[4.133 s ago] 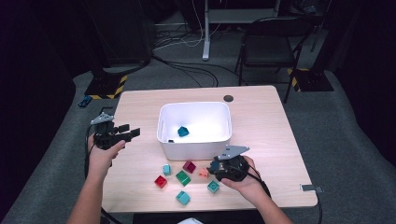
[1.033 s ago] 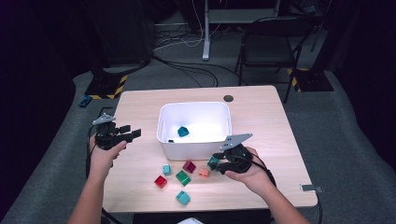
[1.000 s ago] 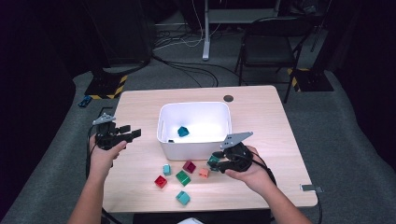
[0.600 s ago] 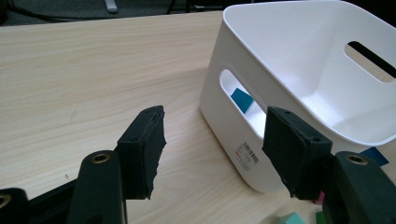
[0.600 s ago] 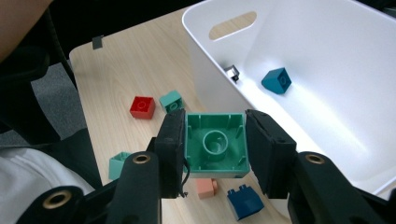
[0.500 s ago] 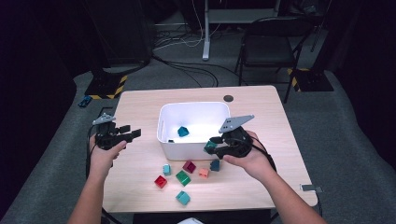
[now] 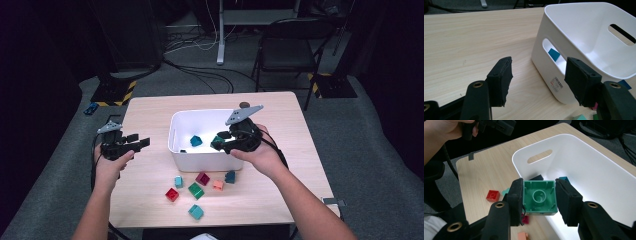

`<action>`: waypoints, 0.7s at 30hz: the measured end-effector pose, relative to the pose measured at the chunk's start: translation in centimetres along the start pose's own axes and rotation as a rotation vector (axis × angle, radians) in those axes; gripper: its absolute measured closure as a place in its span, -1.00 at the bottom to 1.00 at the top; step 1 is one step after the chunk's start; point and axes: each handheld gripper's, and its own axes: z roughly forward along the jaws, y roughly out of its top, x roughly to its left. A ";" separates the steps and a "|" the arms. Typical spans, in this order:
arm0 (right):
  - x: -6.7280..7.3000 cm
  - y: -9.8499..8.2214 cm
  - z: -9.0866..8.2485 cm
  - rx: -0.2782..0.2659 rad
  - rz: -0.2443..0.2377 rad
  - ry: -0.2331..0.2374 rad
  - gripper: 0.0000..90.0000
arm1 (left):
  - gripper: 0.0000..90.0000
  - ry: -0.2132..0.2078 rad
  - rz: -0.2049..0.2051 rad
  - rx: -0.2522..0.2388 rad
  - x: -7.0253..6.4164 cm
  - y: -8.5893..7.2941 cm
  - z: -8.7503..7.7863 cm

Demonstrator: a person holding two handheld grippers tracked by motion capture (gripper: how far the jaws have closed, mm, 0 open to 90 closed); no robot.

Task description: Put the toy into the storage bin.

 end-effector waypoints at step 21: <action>-2.6 2.4 4.3 0.010 0.003 -0.037 0.30 | -0.14 -0.006 0.005 0.000 0.0 0.0 0.1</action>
